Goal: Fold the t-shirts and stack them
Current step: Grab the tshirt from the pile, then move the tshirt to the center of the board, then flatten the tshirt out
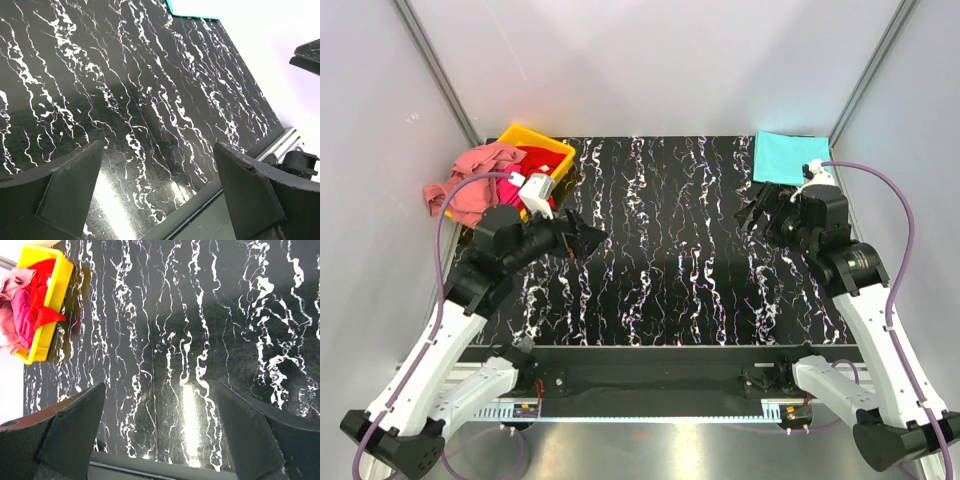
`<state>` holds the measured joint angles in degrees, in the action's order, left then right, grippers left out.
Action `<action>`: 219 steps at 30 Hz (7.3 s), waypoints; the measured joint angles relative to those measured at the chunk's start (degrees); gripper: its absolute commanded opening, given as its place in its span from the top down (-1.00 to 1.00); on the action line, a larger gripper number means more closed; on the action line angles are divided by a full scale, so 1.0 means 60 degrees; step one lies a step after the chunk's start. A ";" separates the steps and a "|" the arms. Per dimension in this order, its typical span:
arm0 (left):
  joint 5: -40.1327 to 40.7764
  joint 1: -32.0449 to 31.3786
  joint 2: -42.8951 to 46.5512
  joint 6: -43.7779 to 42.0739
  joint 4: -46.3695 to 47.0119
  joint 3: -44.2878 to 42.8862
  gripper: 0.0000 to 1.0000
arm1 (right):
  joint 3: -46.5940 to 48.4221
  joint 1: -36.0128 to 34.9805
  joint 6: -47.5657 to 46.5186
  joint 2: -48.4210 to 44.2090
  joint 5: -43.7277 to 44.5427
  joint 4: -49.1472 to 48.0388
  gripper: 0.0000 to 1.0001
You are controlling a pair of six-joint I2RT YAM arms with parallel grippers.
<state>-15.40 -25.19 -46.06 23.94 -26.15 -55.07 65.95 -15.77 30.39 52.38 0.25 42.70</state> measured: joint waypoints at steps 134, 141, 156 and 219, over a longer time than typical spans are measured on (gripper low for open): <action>0.2058 -0.0364 -0.5850 0.1552 0.1792 0.1810 1.00 | -0.1428 -0.0896 0.0335 0.7832 -0.3705 -0.5490 0.87; 0.3104 -0.0372 -0.5246 0.1282 0.0361 0.0798 0.72 | -0.0441 -0.0900 -0.0182 0.7253 -0.2998 -0.3774 1.00; 0.0554 -0.0350 -0.4991 0.1129 0.2809 0.2863 0.00 | -0.1672 -0.0896 -0.0208 0.4896 -0.2616 -0.2969 1.00; 0.3643 -0.0550 -0.1202 0.0849 -0.3690 0.0754 1.00 | -0.2288 -0.0874 0.1373 0.0732 0.0339 0.1920 -0.13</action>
<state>6.46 -28.49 -53.28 29.04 -48.29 -50.54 52.23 -21.02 38.63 56.77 2.28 54.22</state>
